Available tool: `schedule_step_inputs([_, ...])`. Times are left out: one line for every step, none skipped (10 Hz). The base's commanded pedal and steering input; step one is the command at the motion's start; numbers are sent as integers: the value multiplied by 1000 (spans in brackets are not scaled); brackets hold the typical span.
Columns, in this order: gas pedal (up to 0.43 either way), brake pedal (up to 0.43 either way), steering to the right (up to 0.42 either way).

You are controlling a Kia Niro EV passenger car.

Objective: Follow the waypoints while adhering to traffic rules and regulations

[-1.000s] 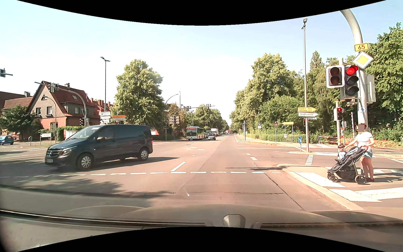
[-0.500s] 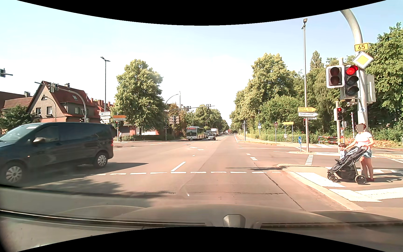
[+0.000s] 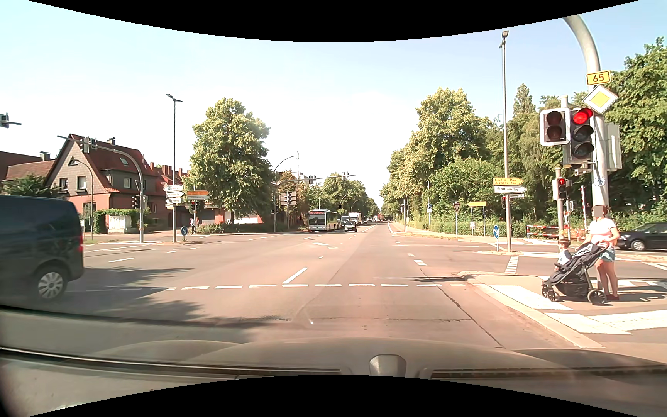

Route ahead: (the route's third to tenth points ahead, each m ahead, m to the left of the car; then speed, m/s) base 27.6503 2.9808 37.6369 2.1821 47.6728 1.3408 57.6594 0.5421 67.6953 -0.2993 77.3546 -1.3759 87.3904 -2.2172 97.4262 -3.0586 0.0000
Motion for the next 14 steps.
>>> schedule_step_inputs([0, 280, 16])
schedule_step_inputs([0, 280, 16])
schedule_step_inputs([0, 280, 16])
schedule_step_inputs([0, 280, 16])
schedule_step_inputs([0, 280, 16])
schedule_step_inputs([0, 280, 16])
schedule_step_inputs([0, 280, 16])
schedule_step_inputs([0, 280, 16])
schedule_step_inputs([0, 280, 16])
schedule_step_inputs([0, 274, 16])
schedule_step_inputs([0, 280, 16])
schedule_step_inputs([0, 274, 16])
schedule_step_inputs([0, 280, 16])
schedule_step_inputs([0, 280, 16])
